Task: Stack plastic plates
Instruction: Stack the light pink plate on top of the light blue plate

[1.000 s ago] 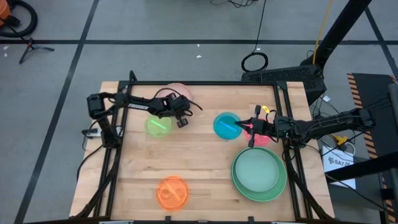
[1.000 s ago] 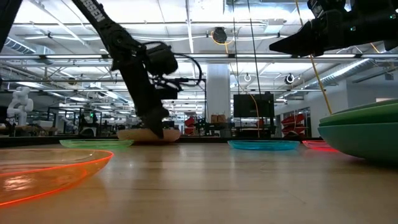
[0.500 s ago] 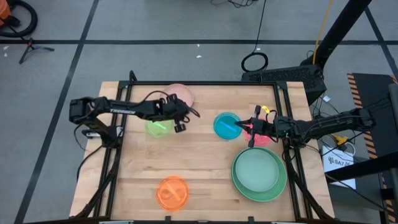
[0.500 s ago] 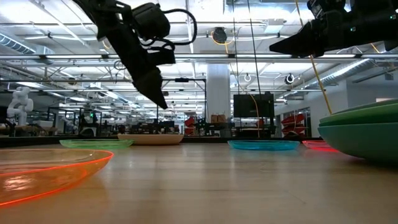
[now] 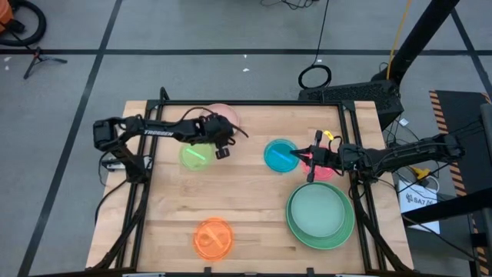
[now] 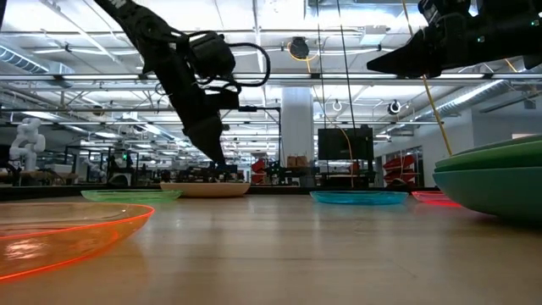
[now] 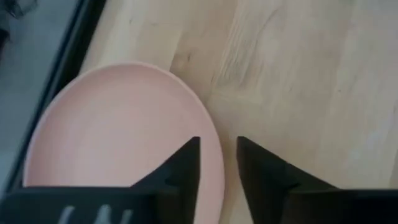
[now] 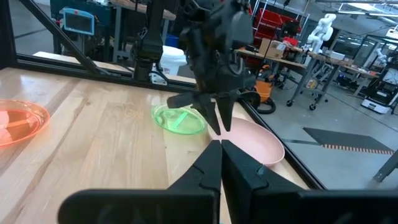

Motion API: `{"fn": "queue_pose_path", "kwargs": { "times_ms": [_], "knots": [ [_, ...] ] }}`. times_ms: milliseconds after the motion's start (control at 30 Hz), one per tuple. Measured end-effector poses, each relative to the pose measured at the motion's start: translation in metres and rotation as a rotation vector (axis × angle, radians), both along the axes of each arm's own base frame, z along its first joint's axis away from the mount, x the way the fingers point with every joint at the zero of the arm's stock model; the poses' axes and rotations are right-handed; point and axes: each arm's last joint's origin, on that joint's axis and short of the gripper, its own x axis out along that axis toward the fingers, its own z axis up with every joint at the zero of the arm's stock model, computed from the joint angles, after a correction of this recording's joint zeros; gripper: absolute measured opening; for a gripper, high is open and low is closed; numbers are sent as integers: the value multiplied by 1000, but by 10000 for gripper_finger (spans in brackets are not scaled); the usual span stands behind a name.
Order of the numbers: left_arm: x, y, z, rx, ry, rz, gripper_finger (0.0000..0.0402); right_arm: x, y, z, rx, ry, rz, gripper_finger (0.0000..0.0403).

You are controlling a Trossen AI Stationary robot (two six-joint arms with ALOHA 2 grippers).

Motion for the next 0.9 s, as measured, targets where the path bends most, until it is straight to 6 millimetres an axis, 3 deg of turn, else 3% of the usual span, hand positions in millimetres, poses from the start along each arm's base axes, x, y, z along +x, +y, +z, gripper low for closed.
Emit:
{"fn": "queue_pose_path", "kwargs": {
  "times_ms": [233,367,533,667,900],
  "knots": [
    [8,16,-32,-28,40,24,178,0,0,-2,-2,26,0,2],
    [7,21,-49,-48,89,43,183,0,0,-2,2,25,0,2],
    [8,23,-52,-48,94,51,181,0,0,-3,-2,28,0,2],
    [9,22,-52,-38,95,34,142,0,0,-3,-2,29,-3,2],
    [10,20,-51,16,113,33,21,0,0,-3,10,25,-5,2]
  ]
}}
